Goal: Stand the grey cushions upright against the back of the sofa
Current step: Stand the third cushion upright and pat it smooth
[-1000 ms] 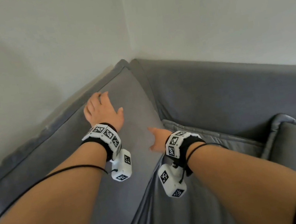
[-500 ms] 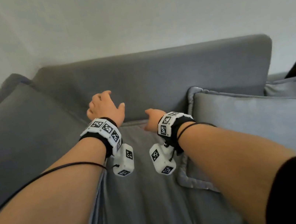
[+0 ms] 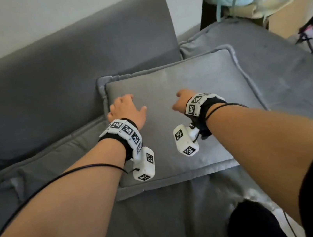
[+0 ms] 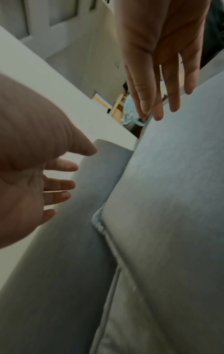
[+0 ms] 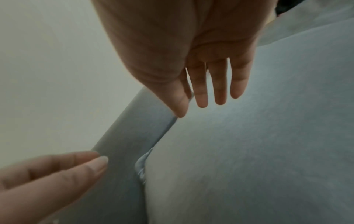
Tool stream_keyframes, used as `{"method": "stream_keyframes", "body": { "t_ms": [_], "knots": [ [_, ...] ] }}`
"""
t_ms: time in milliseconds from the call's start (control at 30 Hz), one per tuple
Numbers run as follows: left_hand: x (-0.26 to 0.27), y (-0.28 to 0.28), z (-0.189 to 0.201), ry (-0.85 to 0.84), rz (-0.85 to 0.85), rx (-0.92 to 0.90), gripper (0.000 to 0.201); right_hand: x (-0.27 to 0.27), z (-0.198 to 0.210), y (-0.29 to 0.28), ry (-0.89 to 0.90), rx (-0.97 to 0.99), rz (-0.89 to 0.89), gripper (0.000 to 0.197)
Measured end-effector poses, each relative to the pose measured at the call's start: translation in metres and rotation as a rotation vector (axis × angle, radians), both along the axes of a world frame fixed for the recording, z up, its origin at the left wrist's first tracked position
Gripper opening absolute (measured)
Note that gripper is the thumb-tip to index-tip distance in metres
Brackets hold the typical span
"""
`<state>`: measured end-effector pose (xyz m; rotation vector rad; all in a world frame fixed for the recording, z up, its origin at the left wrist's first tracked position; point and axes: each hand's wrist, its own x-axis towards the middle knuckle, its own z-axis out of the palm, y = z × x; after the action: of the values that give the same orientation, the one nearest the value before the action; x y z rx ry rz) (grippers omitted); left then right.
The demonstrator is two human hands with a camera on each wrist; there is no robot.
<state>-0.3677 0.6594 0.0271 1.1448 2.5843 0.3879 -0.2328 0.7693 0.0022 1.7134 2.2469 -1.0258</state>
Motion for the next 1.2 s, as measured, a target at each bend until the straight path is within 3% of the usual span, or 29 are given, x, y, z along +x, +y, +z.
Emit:
{"method": "stream_keyframes", "body": {
  "t_ms": [167,333,567,733,900,1066,1200],
  "knots": [
    [0.072,0.074,-0.050,-0.056,-0.123,-0.107,0.056,0.081,-0.048,0.060,0.011,-0.054,-0.126,0.047],
    [0.096,0.146,-0.102,-0.117,-0.110,-0.241,0.066,0.122,-0.095,0.114,-0.049,-0.073,-0.110,0.044],
    [0.070,0.205,-0.130,-0.163,0.022,-0.417,0.094,0.102,-0.118,0.178,0.091,-0.084,-0.141,0.041],
    [0.041,0.223,-0.131,-0.227,0.043,-0.583,0.118,0.058,-0.123,0.212,0.075,0.025,-0.024,0.044],
    [0.021,0.235,-0.151,-0.294,-0.044,-0.750,0.121,0.009,-0.127,0.233,-0.019,0.147,0.070,0.075],
    [0.008,0.245,-0.175,-0.386,-0.068,-0.810,0.122,-0.042,-0.138,0.266,-0.146,0.252,0.363,0.103],
    [0.005,0.248,-0.193,-0.422,-0.061,-0.819,0.125,-0.077,-0.153,0.283,-0.299,0.197,0.560,0.136]
  ]
}}
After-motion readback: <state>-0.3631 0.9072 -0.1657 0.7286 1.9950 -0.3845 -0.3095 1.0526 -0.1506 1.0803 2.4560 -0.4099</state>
